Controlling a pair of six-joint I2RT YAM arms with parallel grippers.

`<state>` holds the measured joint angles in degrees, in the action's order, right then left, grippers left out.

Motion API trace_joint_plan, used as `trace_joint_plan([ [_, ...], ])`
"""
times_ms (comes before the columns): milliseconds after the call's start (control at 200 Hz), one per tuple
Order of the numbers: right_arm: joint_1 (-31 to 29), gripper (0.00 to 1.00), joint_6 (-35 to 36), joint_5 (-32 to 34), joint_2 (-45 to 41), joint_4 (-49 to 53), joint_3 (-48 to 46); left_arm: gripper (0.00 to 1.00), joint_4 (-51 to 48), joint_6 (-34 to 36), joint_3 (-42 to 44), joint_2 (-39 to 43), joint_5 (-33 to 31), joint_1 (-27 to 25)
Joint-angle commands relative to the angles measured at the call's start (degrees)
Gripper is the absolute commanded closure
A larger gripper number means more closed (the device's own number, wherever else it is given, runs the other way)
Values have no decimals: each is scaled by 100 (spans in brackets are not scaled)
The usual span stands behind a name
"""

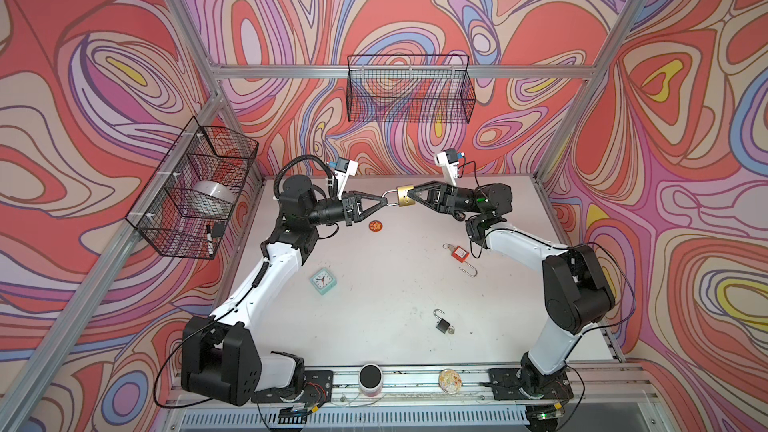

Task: Lock with the key

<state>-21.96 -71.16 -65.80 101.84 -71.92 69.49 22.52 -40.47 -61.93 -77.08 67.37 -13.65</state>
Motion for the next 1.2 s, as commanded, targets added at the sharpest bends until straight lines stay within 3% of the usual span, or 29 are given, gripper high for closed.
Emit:
trace_joint_plan([
  [0, -412, 100, -238, 140, 129, -474, 284, 100, 20, 153, -72, -34, 55, -322],
  [250, -497, 100, 49, 188, 5, -112, 177, 100, -616, 840, -322, 5, -189, -324],
  [536, -563, 100, 848, 236, -501, 749, -102, 100, -494, 659, -539, -79, -73, -195],
  [621, -1188, 100, 2008, 518, -419, 1998, 89, 100, -1039, 1232, -735, -311, -491, -825],
  [656, -1488, 100, 2043, 511, -109, 2068, 289, 100, -1056, 1300, -898, -558, -410, -1154],
  [731, -1517, 100, 844, 722, 419, 332, 42, 100, -471, 841, -770, -652, -419, -960],
  [766, -1421, 100, 635, 774, 379, -118, -162, 100, -38, 593, -520, -504, -502, -693],
  [891, -1293, 100, 1696, 670, -243, 1299, -361, 100, 856, -274, -507, -413, -216, -149],
  [1021, -1048, 100, 1120, 568, -178, 738, -290, 100, 1397, -688, -592, -500, -182, -101],
  [1197, -822, 100, 1373, 532, -490, 1154, -518, 100, 2100, -1293, -493, -479, -120, 204],
])
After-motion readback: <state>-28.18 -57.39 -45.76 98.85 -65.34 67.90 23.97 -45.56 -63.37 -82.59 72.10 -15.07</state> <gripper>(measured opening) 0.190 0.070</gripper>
